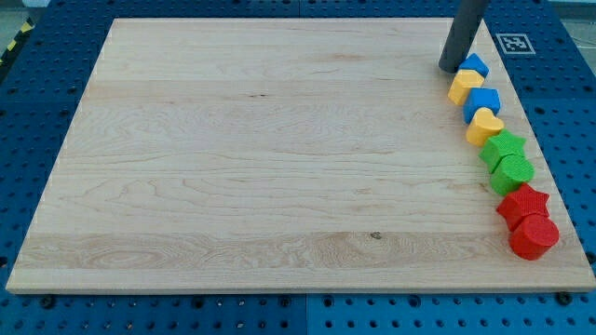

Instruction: Push the blue triangle slightly towards the left of the board

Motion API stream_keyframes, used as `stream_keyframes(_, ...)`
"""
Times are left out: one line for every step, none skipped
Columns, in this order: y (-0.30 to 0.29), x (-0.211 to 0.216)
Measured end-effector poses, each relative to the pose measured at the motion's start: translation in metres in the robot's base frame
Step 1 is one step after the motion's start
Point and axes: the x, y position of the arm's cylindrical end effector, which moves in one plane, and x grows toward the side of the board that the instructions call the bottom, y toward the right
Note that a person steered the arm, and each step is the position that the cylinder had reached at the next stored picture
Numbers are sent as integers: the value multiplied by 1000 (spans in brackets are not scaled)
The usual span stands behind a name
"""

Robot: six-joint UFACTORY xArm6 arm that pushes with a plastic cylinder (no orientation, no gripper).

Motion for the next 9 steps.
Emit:
stream_keyframes(3,-10)
stream_keyframes(20,-44)
stream_keyframes(63,-48)
stream_keyframes(107,-25)
stream_keyframes(113,9)
stream_keyframes(104,29)
stream_keyframes(57,29)
stream_keyframes(28,27)
stream_keyframes(7,21)
